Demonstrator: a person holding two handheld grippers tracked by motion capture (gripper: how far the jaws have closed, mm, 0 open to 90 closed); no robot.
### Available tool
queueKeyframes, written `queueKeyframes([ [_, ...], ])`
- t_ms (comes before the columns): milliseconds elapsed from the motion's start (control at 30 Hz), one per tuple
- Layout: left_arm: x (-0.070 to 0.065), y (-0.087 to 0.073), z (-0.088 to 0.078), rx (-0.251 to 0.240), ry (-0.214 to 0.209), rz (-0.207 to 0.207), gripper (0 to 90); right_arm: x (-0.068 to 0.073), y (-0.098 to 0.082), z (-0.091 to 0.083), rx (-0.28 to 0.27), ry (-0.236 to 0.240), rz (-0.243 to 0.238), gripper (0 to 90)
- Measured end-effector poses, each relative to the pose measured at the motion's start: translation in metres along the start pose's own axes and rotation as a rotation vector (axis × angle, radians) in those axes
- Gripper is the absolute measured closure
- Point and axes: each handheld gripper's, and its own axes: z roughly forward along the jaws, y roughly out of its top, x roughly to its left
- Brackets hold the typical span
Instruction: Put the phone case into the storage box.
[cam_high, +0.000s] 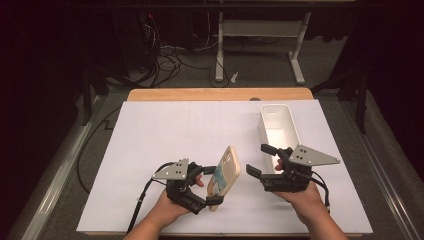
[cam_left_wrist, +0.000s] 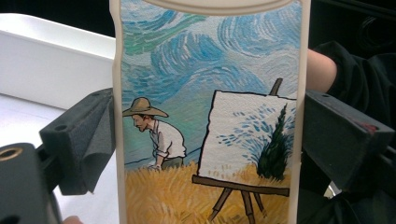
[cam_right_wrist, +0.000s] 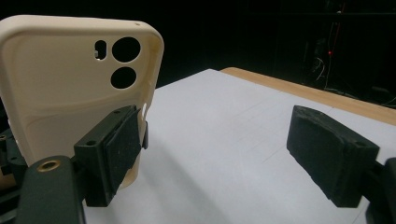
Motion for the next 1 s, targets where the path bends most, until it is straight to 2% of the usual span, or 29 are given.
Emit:
queueKeyframes([
  [233, -0.001, -0.001, 0.002, -0.001, -0.016, 0.0, 11.1, 0.004, -0.002, 0.004, 0.008, 0.03, -0.004, 21.8],
  [567, -0.003, -0.002, 0.007, 0.005, -0.042, 0.003, 11.0, 0.006, -0.001, 0.004, -0.022, 0.075, 0.01, 30.6],
  [800, -0.004, -0.004, 0.012, 0.022, -0.072, 0.003, 11.0, 0.009, 0.001, 0.003, -0.046, 0.139, 0.014, 46.1],
  [1000, -0.006, -0.005, 0.016, 0.027, -0.103, 0.008, 11.0, 0.011, 0.001, 0.003, -0.062, 0.17, 0.014, 58.3],
])
